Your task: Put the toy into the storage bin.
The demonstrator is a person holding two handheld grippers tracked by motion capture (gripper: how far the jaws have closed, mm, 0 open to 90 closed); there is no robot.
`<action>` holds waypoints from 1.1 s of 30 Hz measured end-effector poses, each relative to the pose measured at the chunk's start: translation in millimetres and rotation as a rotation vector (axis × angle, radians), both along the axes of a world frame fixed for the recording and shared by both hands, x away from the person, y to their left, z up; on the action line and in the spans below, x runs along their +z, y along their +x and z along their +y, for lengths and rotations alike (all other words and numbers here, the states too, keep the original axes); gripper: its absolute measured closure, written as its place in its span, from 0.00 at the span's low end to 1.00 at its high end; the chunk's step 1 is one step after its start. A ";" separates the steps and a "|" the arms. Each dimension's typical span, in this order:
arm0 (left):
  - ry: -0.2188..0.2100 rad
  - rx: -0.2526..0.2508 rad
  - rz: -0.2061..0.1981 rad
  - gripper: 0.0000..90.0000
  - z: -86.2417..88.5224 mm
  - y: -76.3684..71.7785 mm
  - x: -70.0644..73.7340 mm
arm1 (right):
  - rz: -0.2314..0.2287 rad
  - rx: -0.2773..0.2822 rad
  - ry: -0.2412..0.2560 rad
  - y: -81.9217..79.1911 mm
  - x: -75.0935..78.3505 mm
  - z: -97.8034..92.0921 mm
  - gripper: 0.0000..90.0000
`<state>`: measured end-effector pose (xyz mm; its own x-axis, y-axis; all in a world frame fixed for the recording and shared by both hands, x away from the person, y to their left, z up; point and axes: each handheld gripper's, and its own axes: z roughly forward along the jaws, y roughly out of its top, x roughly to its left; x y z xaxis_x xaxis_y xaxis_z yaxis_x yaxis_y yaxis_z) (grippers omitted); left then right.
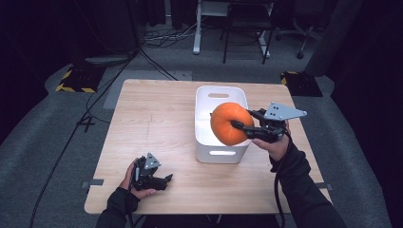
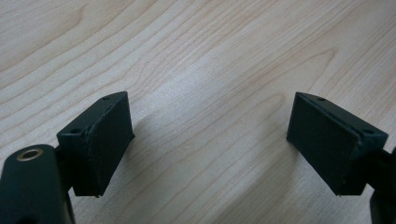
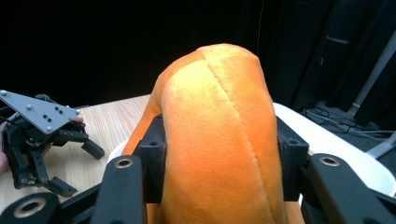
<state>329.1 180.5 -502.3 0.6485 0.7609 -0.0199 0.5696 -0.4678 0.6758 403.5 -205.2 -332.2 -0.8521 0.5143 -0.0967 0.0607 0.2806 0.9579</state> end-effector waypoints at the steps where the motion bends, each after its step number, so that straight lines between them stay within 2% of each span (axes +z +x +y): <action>1: 0.000 0.000 0.000 0.16 0.0 0.0 0.0 | 0.008 -0.002 -0.001 0.6 -1.8 0.3 0.56; 10: -0.002 0.000 0.000 0.16 -0.1 0.0 0.0 | 0.045 -0.009 0.001 7.7 -13.4 -1.7 0.55; 16: -0.002 0.001 0.000 0.16 -0.1 -0.1 0.0 | 0.042 -0.009 -0.017 10.4 -18.6 -1.9 0.55; 19: -0.002 0.001 0.000 0.16 -0.1 -0.1 -0.1 | 0.063 -0.010 -0.019 12.0 -22.9 -2.0 0.55; 20: -0.002 0.001 0.000 0.16 -0.1 -0.1 0.0 | 0.054 -0.007 -0.023 13.0 -23.7 -1.9 0.55; 33: -0.002 0.001 0.000 0.16 -0.1 -0.1 0.0 | 0.083 -0.009 -0.091 15.4 -35.5 3.8 0.52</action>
<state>329.0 180.4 -502.4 0.6476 0.7617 -0.0217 0.5703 -0.4656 0.6767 418.9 -201.4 -367.7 -0.8546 0.5143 -0.0720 0.1420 0.3648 0.9202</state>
